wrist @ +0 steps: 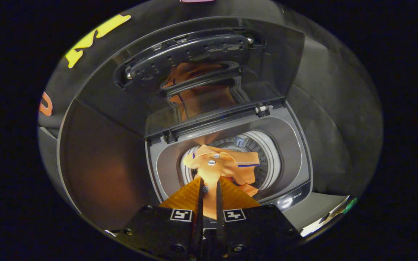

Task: Put the clothes into the washing machine and then close the washing machine lid.

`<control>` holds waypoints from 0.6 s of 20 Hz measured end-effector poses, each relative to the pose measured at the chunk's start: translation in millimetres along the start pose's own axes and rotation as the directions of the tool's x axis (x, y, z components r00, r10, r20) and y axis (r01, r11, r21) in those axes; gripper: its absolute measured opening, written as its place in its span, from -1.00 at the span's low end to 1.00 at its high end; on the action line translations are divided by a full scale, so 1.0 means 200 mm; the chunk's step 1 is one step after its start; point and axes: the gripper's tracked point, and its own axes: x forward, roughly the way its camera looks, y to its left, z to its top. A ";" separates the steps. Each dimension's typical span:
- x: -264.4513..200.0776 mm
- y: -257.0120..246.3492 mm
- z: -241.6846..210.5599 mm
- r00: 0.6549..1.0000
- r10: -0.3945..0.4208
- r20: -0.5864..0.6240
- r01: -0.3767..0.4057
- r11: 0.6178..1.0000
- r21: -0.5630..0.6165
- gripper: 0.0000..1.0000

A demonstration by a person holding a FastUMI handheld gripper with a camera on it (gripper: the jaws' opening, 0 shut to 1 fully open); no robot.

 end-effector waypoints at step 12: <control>-0.09 0.00 -0.01 0.986 -0.144 0.079 0.155 0.976 -0.151 0.53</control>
